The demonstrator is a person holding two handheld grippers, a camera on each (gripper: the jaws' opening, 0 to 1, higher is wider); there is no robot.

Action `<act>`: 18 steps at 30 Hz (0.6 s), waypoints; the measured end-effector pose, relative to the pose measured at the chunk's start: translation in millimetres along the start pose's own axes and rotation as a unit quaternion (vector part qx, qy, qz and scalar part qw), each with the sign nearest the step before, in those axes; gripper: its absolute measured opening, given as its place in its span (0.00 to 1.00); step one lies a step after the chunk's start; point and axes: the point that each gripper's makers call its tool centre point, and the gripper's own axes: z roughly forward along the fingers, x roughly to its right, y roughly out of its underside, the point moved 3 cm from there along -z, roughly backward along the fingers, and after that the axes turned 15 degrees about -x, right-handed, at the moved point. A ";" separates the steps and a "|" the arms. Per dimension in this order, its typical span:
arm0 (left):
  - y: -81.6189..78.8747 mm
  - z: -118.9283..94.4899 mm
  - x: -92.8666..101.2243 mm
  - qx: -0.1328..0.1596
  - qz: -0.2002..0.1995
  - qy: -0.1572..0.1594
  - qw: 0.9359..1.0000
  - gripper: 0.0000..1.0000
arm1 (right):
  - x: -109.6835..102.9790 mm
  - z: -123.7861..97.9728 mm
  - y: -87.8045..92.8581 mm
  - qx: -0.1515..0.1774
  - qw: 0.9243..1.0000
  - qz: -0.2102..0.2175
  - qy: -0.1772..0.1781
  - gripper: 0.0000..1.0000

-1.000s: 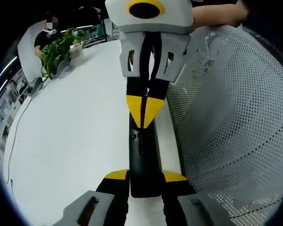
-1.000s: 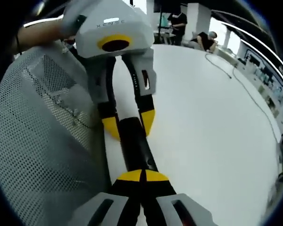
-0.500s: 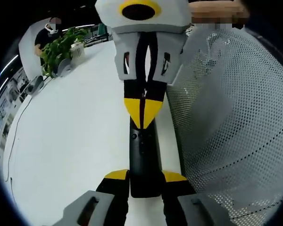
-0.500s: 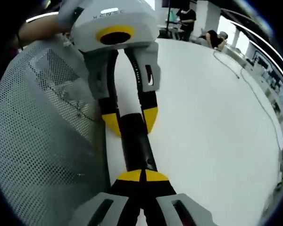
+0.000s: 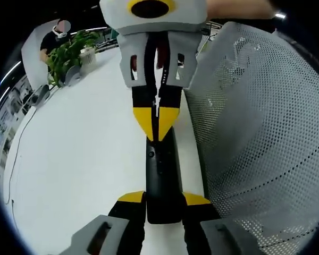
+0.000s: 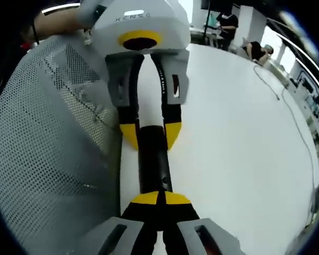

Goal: Press the specified remote control buttons in sequence, fully releasing each button before pressing the next.

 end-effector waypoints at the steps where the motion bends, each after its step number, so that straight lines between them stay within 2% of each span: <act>1: 0.0 0.0 0.0 0.000 0.000 0.000 1.000 0.26 | -0.7 0.4 0.6 -0.002 1.000 0.004 -0.002 0.04; 4: 0.0 0.0 0.1 -0.001 0.000 0.000 1.000 0.26 | -1.8 1.7 1.4 -0.005 1.000 0.002 -0.003 0.04; 7: -0.1 0.0 0.1 0.000 -0.002 0.000 1.000 0.26 | -3.5 3.9 -0.9 -0.004 1.000 0.007 -0.007 0.08; 9: 0.0 0.0 0.2 0.000 -0.003 0.000 1.000 0.26 | -2.1 4.0 -0.7 -0.013 1.000 -0.011 0.006 0.07; 14: 0.1 -0.1 0.2 0.001 -0.002 0.001 1.000 0.26 | -2.0 4.6 -1.2 -0.019 1.000 -0.019 0.002 0.07; 16: 0.1 -0.1 0.1 0.001 -0.002 0.001 1.000 0.26 | -2.8 5.0 -1.4 -0.026 0.999 -0.037 0.006 0.07; 18: -0.1 -0.1 0.1 0.000 -0.002 0.001 1.000 0.26 | -2.4 5.5 -1.7 -0.031 0.999 -0.025 0.004 0.07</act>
